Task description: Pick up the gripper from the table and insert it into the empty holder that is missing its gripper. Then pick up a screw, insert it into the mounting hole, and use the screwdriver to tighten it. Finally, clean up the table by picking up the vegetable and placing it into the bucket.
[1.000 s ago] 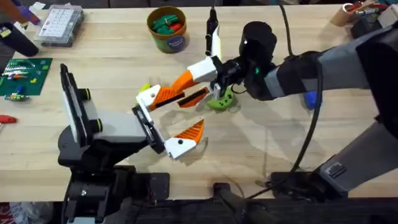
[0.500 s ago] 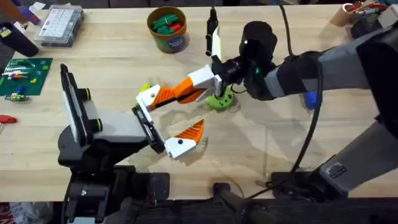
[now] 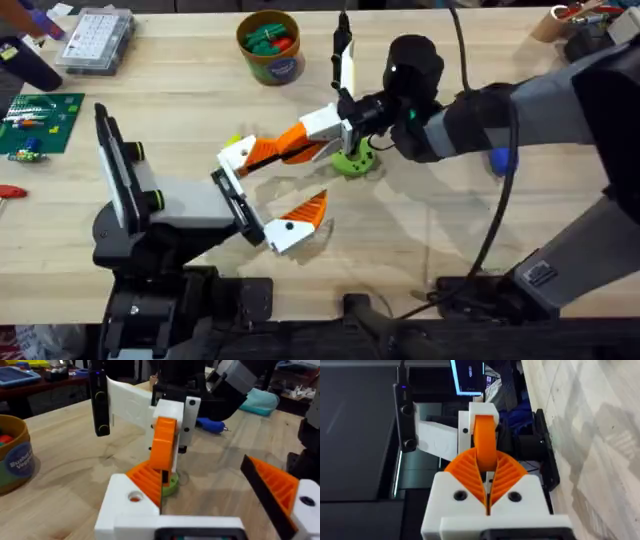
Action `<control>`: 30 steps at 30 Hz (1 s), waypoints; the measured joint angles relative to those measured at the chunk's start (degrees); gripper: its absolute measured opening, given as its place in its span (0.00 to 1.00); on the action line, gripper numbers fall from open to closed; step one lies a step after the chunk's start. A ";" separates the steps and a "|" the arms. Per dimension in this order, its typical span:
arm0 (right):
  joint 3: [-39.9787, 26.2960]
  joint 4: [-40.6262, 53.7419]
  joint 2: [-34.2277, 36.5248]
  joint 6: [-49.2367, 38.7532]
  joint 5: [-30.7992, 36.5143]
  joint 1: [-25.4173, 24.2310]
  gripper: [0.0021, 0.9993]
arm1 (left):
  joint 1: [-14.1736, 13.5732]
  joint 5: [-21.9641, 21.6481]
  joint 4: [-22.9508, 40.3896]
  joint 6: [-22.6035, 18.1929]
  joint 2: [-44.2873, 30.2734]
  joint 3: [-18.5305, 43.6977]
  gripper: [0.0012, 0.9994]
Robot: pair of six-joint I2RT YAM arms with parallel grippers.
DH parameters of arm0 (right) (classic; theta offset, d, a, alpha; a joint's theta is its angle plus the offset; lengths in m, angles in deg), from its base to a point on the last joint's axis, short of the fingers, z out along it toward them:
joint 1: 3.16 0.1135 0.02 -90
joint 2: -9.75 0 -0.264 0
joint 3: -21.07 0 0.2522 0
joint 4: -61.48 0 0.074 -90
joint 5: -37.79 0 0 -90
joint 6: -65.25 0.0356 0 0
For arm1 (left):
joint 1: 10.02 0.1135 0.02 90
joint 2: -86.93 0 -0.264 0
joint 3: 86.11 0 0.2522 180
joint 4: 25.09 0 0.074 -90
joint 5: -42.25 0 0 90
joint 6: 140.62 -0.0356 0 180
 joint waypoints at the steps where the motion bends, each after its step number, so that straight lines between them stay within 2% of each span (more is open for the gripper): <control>1: 0.00 0.00 0.02 0.00 0.10 0.02 0.01 | 0.00 -0.07 0.00 0.00 0.02 0.00 0.99; 9: -1.23 0.59 0.02 0.06 -0.82 0.04 0.01 | 0.00 -0.19 -0.04 -0.10 0.02 0.00 0.99; 15: -4.32 6.16 0.02 0.47 -2.57 0.07 0.01 | 0.02 -0.89 -0.22 -0.76 0.02 0.00 0.99; 30: -4.83 7.34 0.02 -1.45 -2.73 0.19 0.01 | 0.02 -1.17 -0.24 -1.21 0.02 0.00 0.99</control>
